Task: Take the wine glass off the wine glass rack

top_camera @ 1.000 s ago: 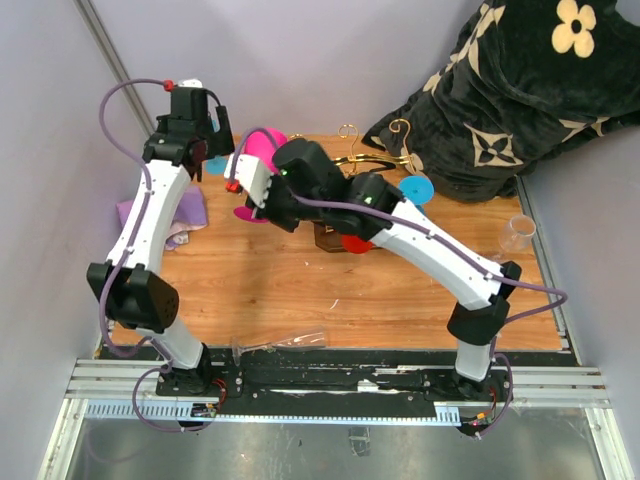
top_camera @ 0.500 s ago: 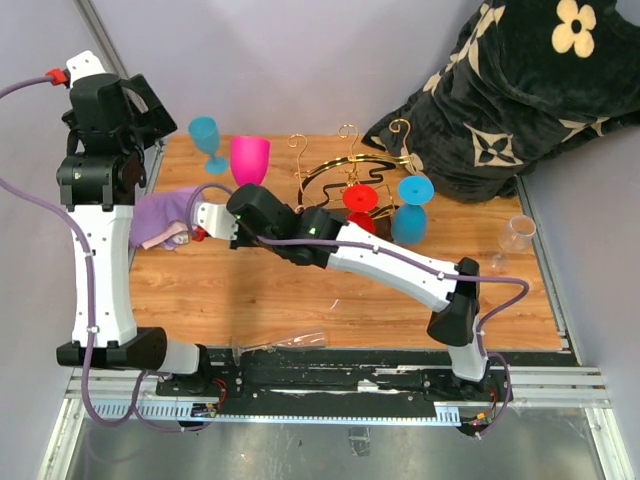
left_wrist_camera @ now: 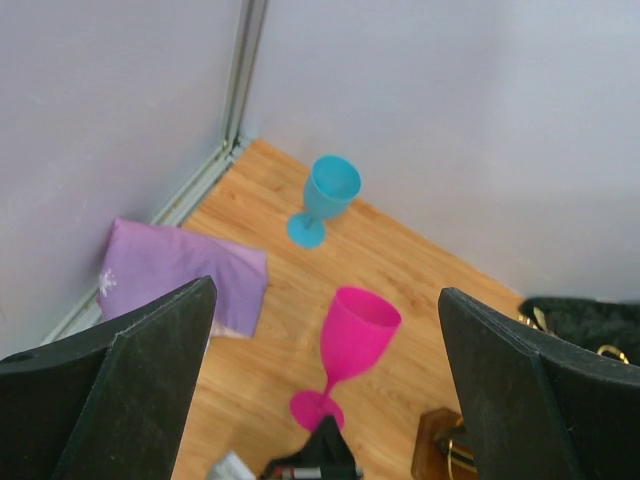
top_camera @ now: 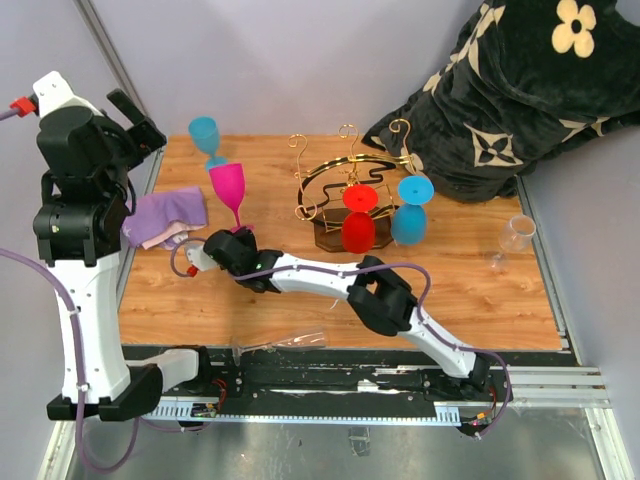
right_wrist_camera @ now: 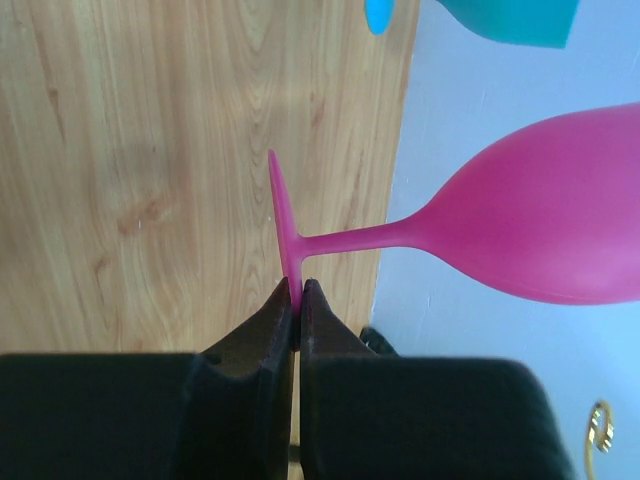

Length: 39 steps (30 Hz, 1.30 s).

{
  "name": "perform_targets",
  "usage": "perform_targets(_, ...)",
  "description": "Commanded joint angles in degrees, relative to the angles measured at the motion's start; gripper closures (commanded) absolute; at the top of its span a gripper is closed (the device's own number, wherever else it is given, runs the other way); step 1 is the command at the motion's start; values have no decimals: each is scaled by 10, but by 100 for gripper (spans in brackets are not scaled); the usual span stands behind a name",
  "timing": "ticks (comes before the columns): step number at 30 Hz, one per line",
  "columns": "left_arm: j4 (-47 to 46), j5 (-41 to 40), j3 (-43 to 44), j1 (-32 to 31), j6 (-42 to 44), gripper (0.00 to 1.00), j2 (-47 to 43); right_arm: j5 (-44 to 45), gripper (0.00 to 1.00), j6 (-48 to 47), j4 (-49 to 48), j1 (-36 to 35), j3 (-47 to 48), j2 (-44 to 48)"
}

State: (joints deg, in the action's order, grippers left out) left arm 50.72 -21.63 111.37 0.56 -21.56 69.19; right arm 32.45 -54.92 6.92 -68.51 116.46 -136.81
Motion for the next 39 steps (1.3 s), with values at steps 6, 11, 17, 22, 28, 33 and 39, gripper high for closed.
perform_targets(6,-69,47,-109,1,-23,0,-60,31,99,-75,-192,58,84,-105)
perform_targets(11,-76,74,-124,1,-28,0,-67,14,99,-80,-206,80,93,-136)
perform_targets(17,-99,84,-158,1,-20,0,-79,14,99,-82,-221,94,93,-169)
perform_targets(22,-105,88,-161,1,-19,0,-82,7,99,-81,-213,102,91,-180)
perform_targets(28,-105,104,-154,1,-23,0,-78,0,97,-79,-195,106,77,-178)
perform_targets(33,-104,99,-161,1,-22,0,-84,-4,93,-65,-174,108,77,-184)
perform_targets(39,-104,93,-168,1,-23,0,-88,1,86,-54,-153,107,75,-194)
